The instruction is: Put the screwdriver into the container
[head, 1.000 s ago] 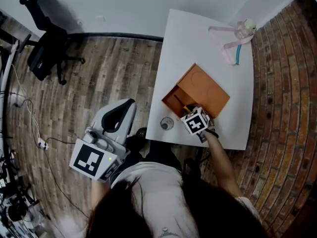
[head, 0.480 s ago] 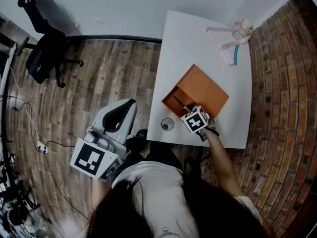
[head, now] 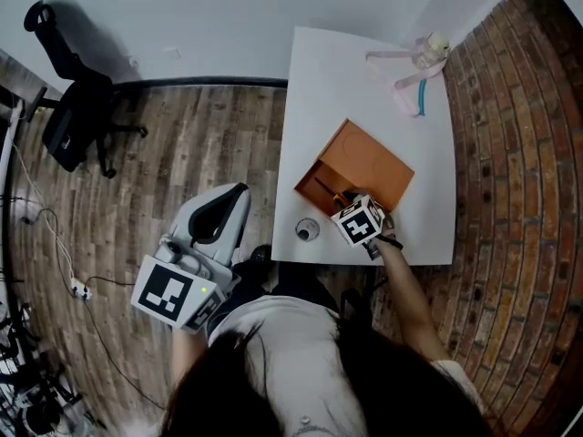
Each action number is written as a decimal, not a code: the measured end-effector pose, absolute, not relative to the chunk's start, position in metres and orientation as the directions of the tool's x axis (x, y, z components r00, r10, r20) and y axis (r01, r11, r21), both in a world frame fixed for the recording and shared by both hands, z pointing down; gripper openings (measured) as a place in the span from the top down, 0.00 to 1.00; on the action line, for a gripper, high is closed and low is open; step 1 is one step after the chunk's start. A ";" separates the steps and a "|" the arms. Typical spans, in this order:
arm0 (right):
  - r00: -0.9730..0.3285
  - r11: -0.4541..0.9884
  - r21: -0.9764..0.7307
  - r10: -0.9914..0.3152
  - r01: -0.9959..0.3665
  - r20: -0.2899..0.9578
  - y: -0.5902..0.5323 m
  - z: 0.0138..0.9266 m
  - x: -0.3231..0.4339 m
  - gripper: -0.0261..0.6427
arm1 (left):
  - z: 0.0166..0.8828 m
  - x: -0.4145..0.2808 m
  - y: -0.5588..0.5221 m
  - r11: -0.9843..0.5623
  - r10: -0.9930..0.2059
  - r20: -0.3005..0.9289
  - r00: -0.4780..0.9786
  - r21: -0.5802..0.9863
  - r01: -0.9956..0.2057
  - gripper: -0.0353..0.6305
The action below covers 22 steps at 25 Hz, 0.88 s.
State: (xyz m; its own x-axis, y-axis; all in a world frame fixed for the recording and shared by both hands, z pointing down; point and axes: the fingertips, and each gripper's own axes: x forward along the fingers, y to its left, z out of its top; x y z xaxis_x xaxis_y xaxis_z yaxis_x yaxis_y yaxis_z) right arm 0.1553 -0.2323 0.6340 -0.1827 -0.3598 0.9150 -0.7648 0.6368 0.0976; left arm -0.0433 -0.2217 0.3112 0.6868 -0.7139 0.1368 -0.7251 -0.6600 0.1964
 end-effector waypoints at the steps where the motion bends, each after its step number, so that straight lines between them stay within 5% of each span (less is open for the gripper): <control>1: -0.182 0.629 0.103 -0.372 -0.771 0.910 -0.232 0.630 0.155 0.83 | 0.310 -0.043 -0.222 -0.666 -0.710 0.135 0.692 0.194 -0.721 0.95; 22: -0.097 0.358 0.176 -0.627 -0.917 0.773 -0.223 0.546 0.157 0.86 | 0.299 -0.022 -0.225 -0.816 -0.549 0.085 0.832 0.163 -0.555 0.95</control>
State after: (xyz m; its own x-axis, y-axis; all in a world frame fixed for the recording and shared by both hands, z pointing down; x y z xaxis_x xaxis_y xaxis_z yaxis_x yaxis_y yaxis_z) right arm 0.1570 -0.2226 0.5459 -0.0967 -0.6267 0.7733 -0.9170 0.3582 0.1756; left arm -0.0222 -0.2250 0.2992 0.8316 -0.5487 0.0854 -0.5550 -0.8157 0.1632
